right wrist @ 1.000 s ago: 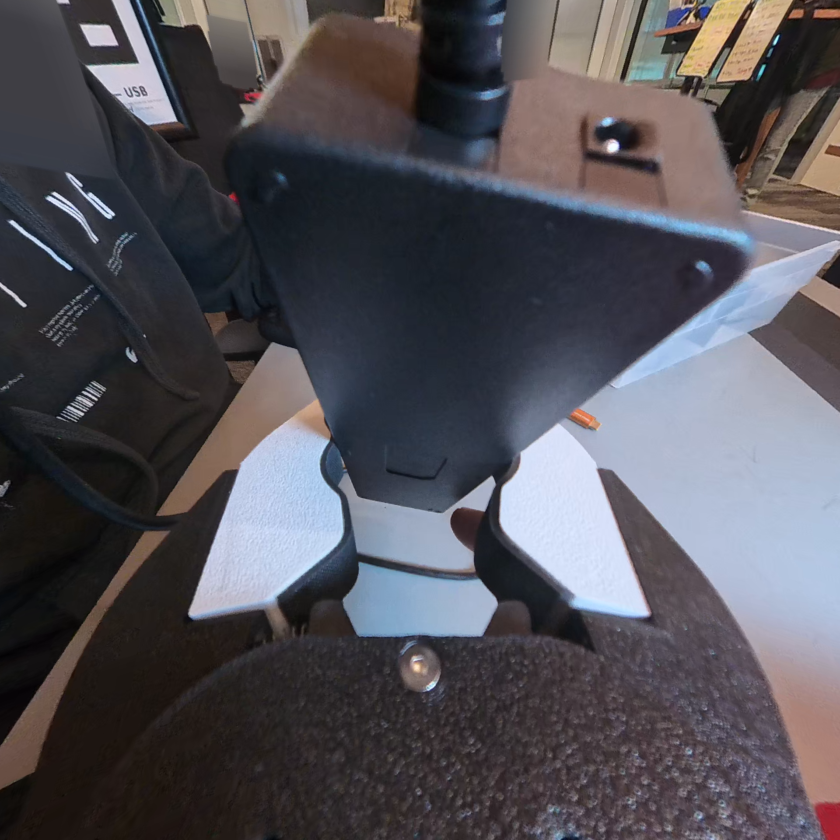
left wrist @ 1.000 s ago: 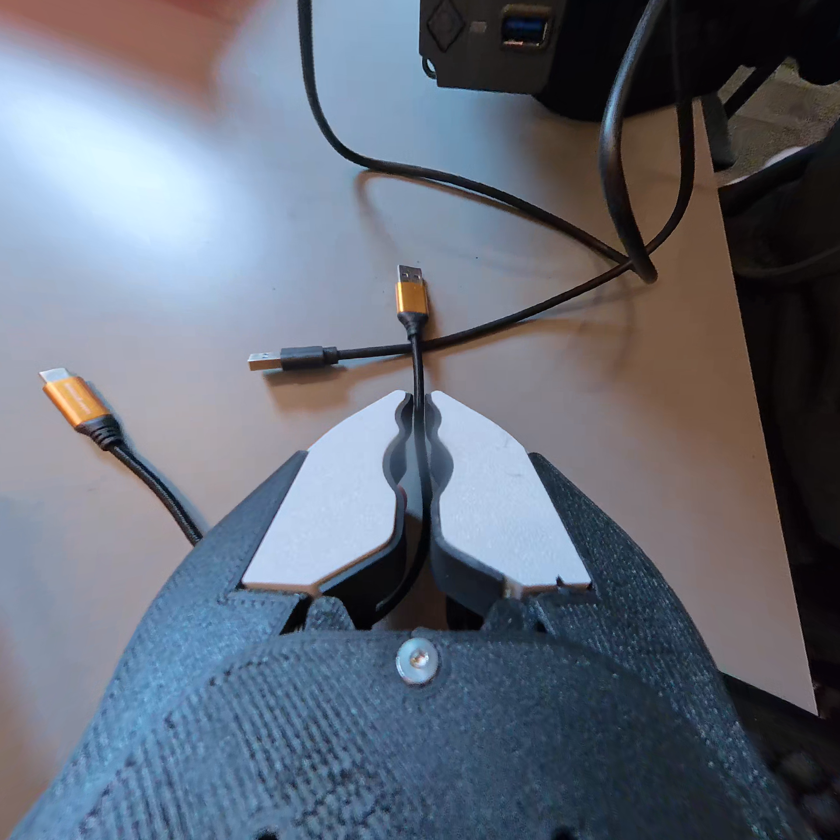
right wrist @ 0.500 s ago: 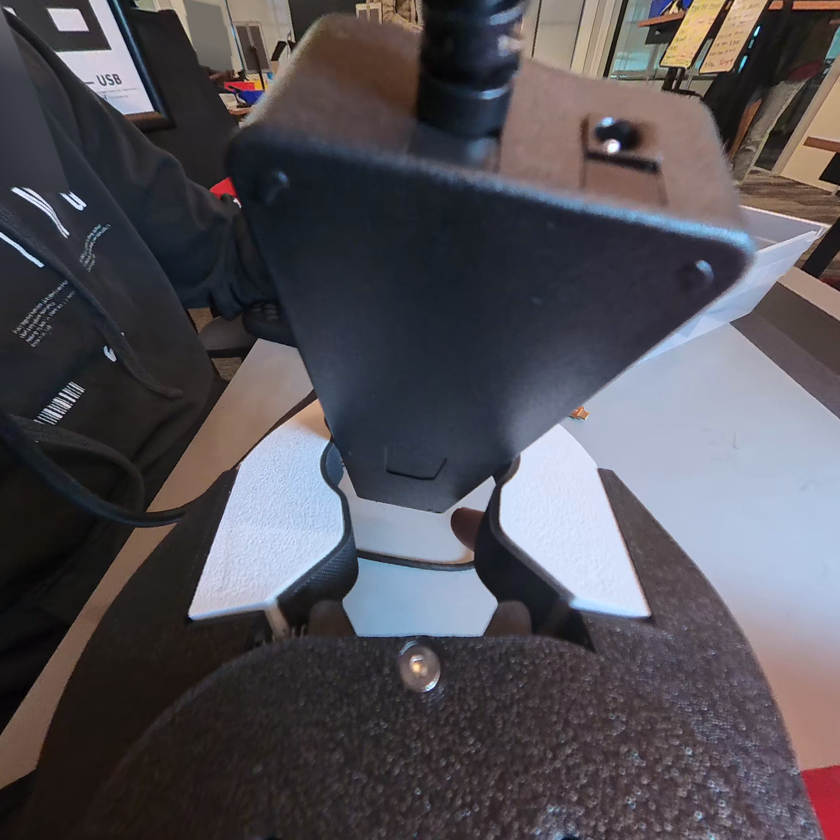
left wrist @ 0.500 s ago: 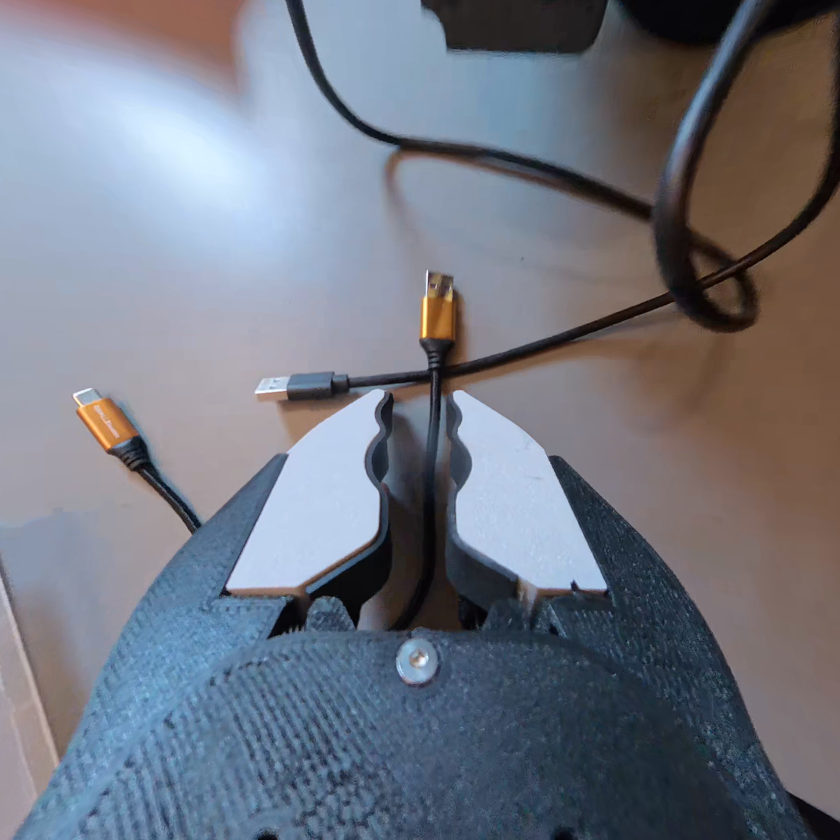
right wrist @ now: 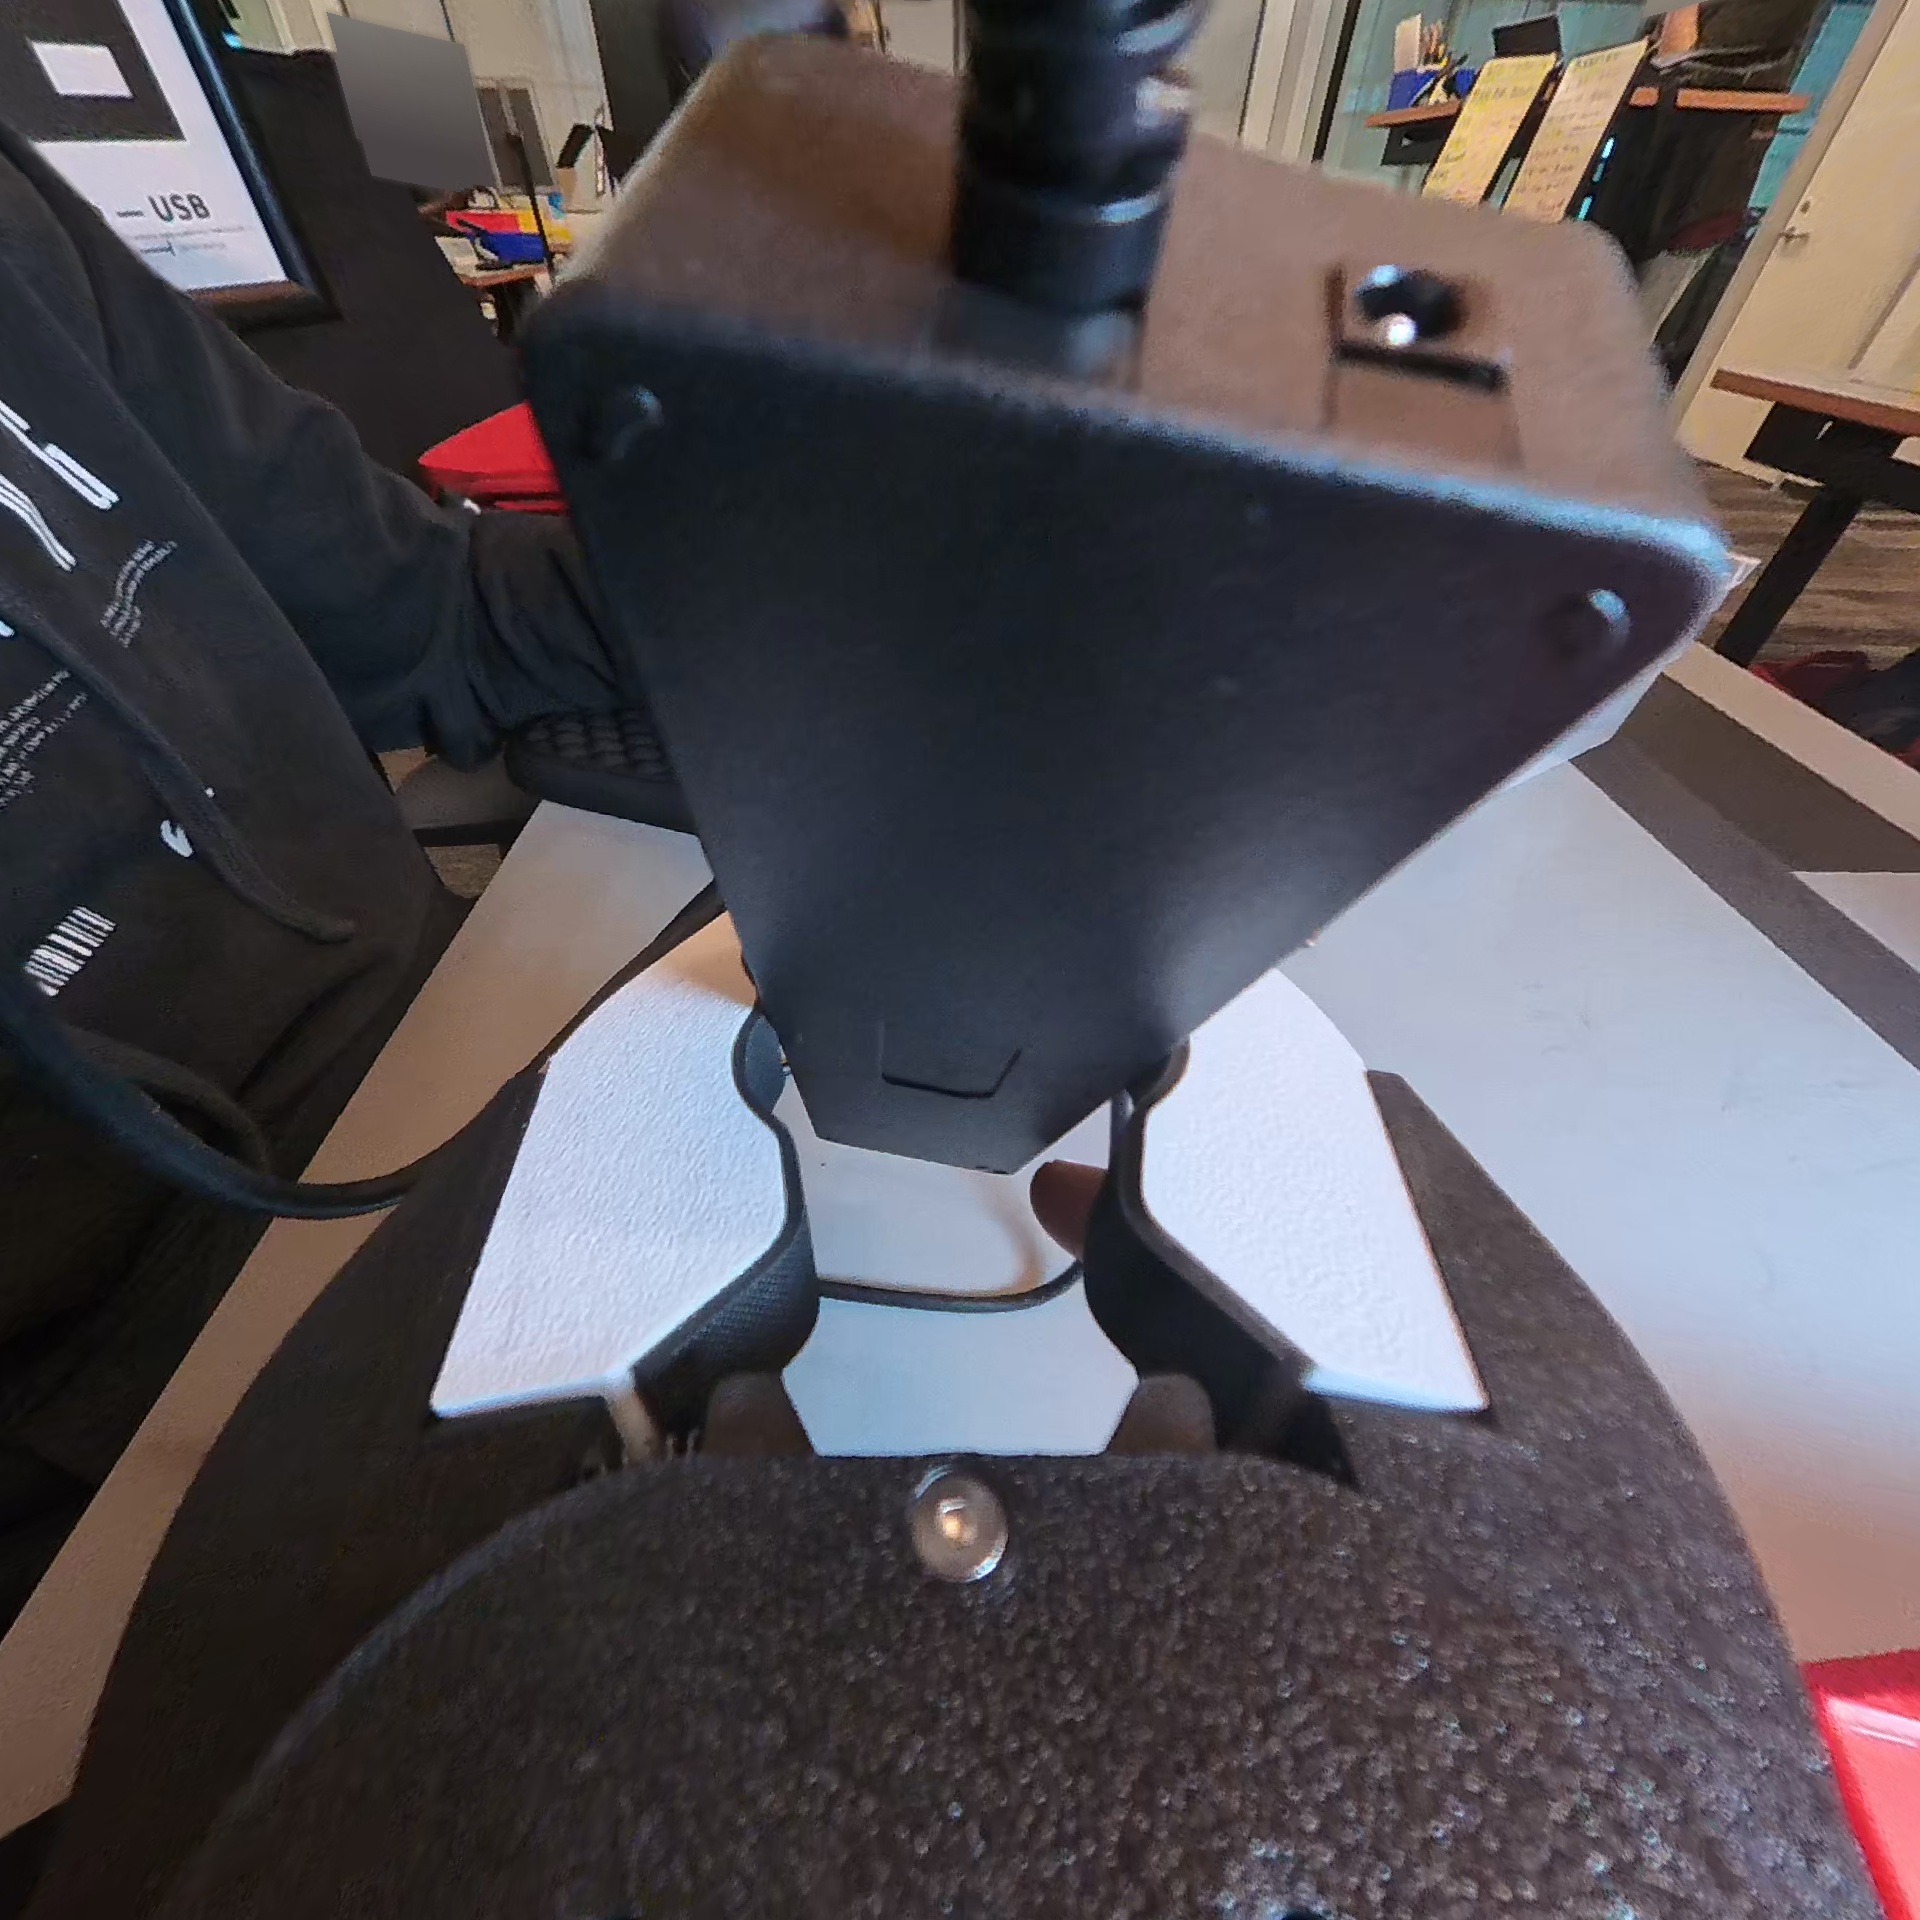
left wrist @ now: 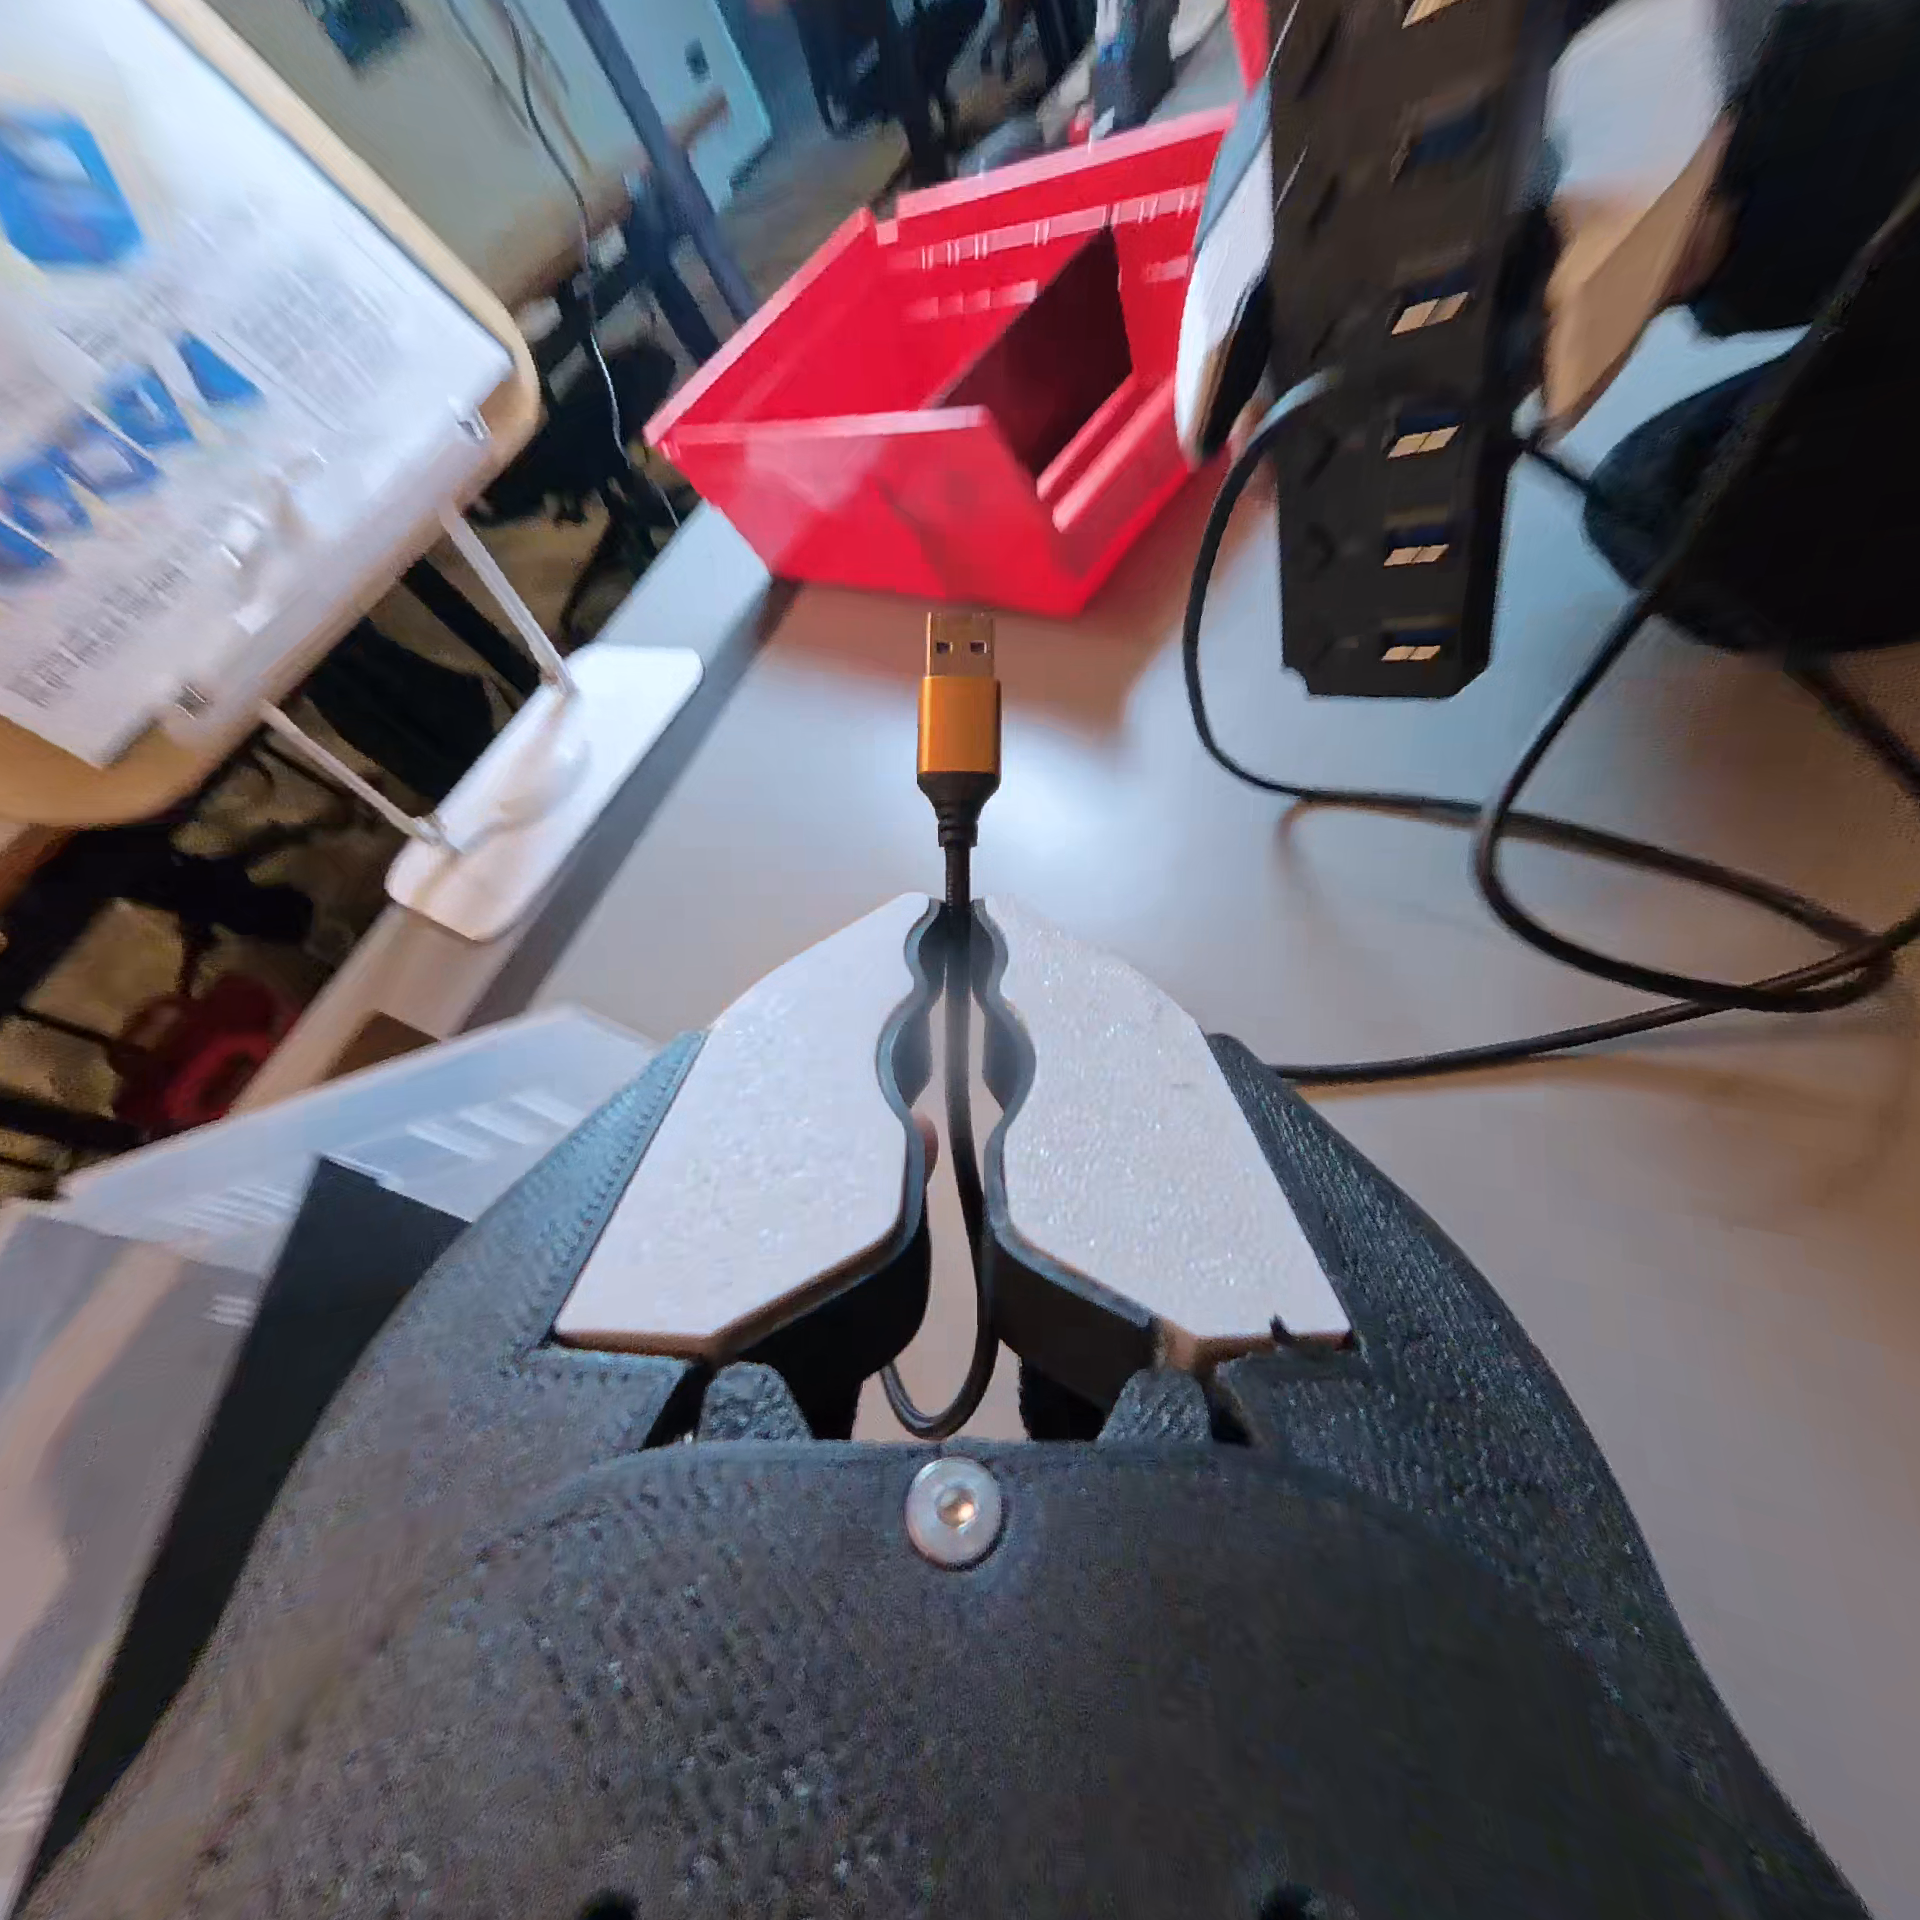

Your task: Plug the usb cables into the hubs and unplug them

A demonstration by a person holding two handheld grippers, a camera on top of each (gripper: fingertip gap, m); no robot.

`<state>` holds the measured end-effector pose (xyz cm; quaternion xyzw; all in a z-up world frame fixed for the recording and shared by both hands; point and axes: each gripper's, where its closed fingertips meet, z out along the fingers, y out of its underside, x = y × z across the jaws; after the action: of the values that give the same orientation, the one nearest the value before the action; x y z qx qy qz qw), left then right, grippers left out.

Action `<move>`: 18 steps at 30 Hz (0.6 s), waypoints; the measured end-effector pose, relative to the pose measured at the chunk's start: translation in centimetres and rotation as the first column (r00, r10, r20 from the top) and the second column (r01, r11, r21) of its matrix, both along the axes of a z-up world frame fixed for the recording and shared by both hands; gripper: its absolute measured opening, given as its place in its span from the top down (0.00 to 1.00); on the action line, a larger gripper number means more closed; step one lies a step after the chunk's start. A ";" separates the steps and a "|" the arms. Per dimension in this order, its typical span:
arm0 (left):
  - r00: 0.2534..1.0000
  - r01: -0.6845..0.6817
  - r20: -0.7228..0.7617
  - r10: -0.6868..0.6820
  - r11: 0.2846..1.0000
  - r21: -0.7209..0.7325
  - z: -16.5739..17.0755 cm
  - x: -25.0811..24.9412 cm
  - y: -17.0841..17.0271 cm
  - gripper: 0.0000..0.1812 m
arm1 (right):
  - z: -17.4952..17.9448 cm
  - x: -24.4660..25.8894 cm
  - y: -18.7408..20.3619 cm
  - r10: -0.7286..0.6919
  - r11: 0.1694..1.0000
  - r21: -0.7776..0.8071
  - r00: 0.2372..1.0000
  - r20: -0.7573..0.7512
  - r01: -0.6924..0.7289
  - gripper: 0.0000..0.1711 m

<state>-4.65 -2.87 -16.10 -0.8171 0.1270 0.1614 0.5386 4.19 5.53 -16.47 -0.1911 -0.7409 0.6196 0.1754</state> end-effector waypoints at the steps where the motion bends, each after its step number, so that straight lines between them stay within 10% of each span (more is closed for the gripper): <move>1: 1.000 0.023 -0.018 -0.022 0.999 0.041 1.7 0.6 -0.6 0.98 | 0.0 0.0 0.0 -0.002 1.000 -0.004 1.000 0.001 0.002 0.63; 8: 0.952 0.152 0.187 -0.242 0.905 0.397 11.0 2.3 -5.3 0.98 | 0.4 0.0 -0.2 0.013 0.999 -0.036 1.000 0.004 -0.013 0.63; 14: 0.283 0.146 0.796 -0.535 0.845 0.515 7.4 -3.5 -6.2 0.98 | 0.5 0.2 -0.5 0.022 0.999 -0.038 1.000 0.005 -0.022 0.63; 18: 0.402 0.184 0.873 -0.277 0.958 0.220 0.1 -3.8 -4.2 0.98 | 0.3 0.2 -0.4 0.020 0.999 -0.027 1.000 0.007 -0.020 0.63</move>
<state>-8.45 -7.10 -16.00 -0.7274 -0.0732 -0.3660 0.5759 4.36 5.12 -16.16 -0.1885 -0.7349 0.6305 0.1639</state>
